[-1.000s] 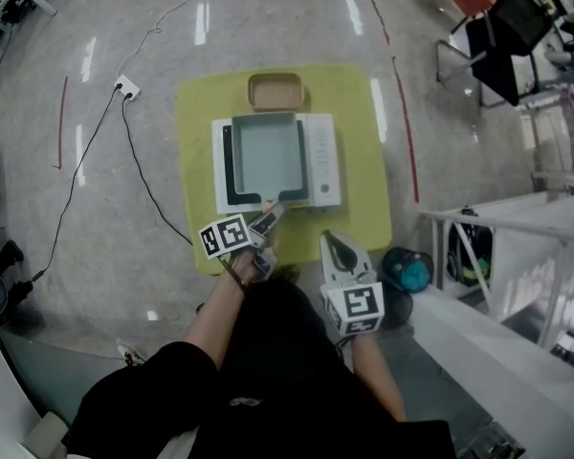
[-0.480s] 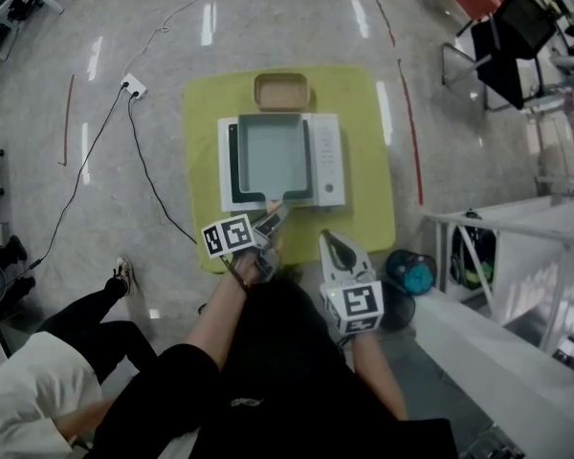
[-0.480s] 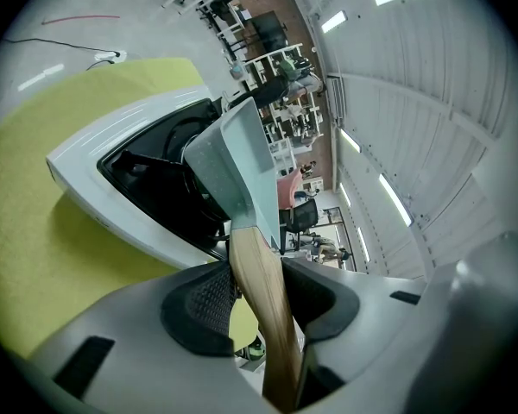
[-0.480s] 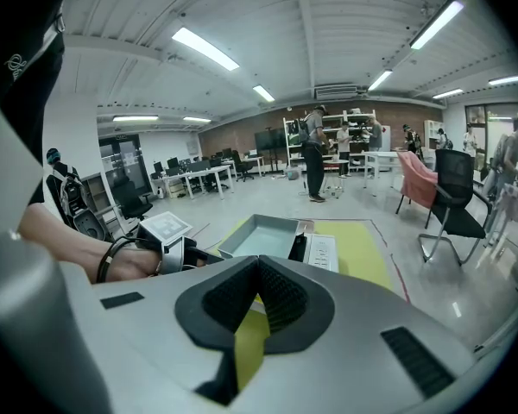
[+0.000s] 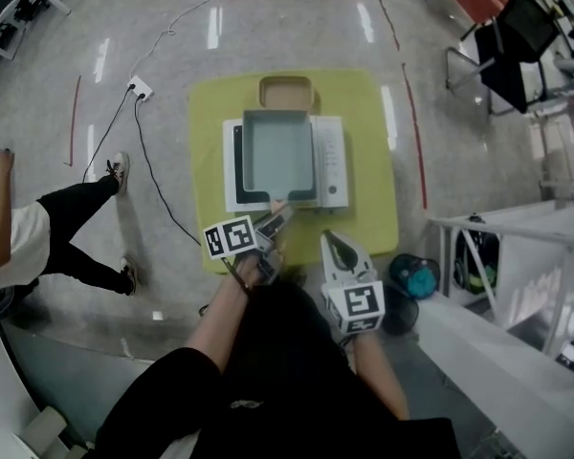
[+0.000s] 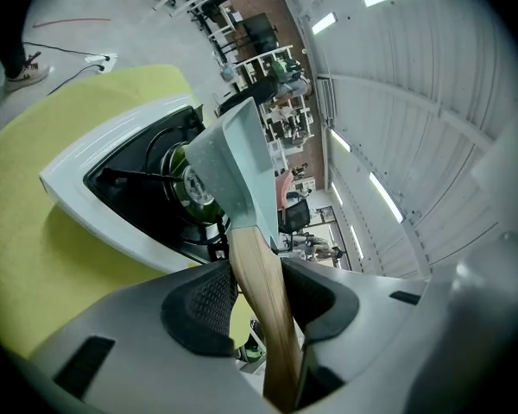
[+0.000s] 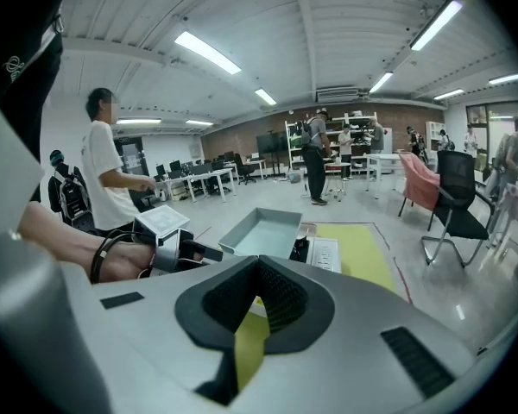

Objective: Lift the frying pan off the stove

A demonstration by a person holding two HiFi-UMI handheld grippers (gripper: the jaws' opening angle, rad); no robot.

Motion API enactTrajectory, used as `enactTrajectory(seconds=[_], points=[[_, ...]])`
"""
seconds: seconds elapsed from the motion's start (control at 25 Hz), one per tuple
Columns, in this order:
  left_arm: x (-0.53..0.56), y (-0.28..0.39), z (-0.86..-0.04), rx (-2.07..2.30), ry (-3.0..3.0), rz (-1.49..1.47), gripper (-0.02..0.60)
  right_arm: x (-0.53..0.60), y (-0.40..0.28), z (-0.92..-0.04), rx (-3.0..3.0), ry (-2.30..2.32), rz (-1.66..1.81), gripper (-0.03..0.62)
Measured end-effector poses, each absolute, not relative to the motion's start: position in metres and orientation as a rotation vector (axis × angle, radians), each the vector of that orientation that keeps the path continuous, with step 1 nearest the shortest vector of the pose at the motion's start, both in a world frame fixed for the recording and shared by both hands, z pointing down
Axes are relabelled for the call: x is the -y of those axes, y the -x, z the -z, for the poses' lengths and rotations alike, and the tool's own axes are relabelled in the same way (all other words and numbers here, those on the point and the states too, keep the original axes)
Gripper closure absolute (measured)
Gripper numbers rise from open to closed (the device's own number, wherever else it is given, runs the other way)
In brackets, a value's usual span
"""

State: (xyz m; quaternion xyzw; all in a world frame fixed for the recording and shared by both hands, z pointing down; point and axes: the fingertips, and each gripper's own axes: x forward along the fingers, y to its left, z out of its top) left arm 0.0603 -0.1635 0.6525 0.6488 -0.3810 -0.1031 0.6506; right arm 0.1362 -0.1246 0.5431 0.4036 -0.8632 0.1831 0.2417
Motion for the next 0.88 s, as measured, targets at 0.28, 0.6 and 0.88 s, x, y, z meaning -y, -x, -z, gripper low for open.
enactTrajectory(seconds=[0.28,0.6,0.88], points=[[0.16,-0.06,-0.622,0.877,-1.521,0.266,0.388,0.124,-0.136,-0.53,2.393,-1.145,-0.466,0.579],[0.137,-0.066,-0.593,0.88,-1.558,0.285,0.388,0.115,-0.132,-0.514,2.45,-1.171,-0.41,0.579],[0.113,-0.075,-0.563,0.873,-1.612,0.292,0.388,0.106,-0.129,-0.493,2.498,-1.199,-0.38,0.579]])
